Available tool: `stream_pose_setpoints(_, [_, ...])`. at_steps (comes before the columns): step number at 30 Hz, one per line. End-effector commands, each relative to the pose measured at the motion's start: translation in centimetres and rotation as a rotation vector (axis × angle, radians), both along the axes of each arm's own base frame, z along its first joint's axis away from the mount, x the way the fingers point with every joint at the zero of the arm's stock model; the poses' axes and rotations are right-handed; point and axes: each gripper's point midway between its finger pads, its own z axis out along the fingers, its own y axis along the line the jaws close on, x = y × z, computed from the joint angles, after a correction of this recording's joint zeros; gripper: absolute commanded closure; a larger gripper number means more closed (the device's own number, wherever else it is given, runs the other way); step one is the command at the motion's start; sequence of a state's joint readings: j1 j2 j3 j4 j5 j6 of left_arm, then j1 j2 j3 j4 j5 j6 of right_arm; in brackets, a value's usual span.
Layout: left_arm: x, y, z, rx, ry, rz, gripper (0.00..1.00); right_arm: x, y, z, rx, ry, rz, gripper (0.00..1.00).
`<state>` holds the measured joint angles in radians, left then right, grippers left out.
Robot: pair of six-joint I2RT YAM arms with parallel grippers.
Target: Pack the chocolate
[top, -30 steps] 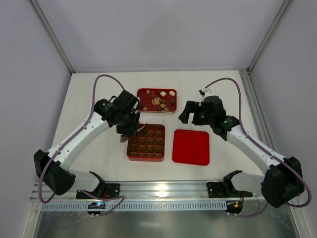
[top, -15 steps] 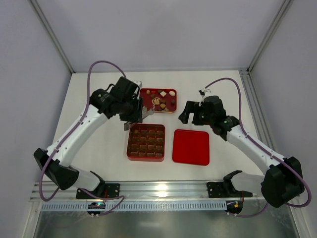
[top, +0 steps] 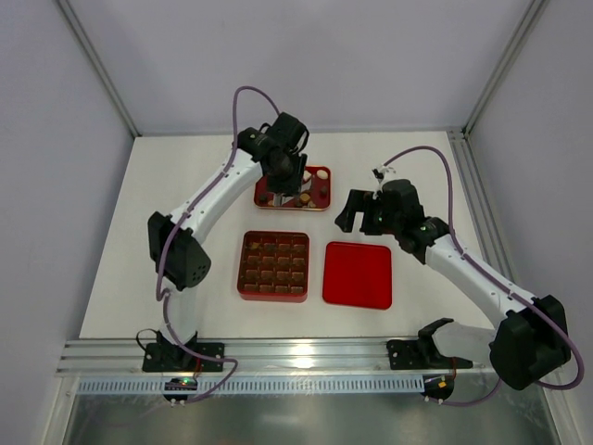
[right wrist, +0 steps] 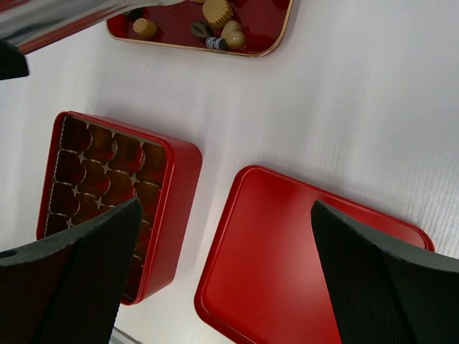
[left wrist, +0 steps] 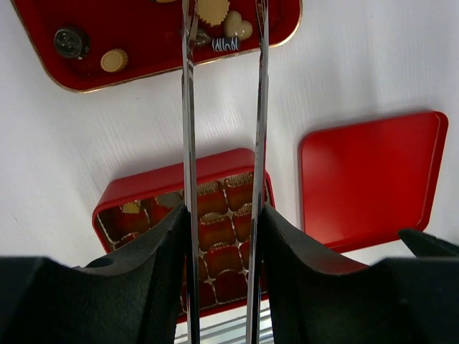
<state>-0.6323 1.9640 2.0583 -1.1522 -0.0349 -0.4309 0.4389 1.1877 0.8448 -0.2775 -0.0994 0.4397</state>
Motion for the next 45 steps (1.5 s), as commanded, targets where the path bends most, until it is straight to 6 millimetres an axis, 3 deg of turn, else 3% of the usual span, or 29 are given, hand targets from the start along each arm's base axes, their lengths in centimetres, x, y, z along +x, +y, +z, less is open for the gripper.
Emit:
stream_pose_setpoints(1, [1.4, -0.1, 0.9, 0.013, -0.034, -0.017, 0.57, 0.3, 0.1, 2.5, 0.01, -0.075, 0.013, 0.0])
stream_pose_setpoints(26, [2.2, 0.0, -5.1, 0.103, 0.053, -0.034, 0.57, 0.4, -0.2, 2.2, -0.003, -0.07, 0.011, 0.0])
stream_pose_setpoints(45, [2.6, -0.4, -6.9, 0.105, 0.081, -0.041, 0.6, 0.3, -0.5, 1.8, -0.007, -0.062, 0.004, 0.0])
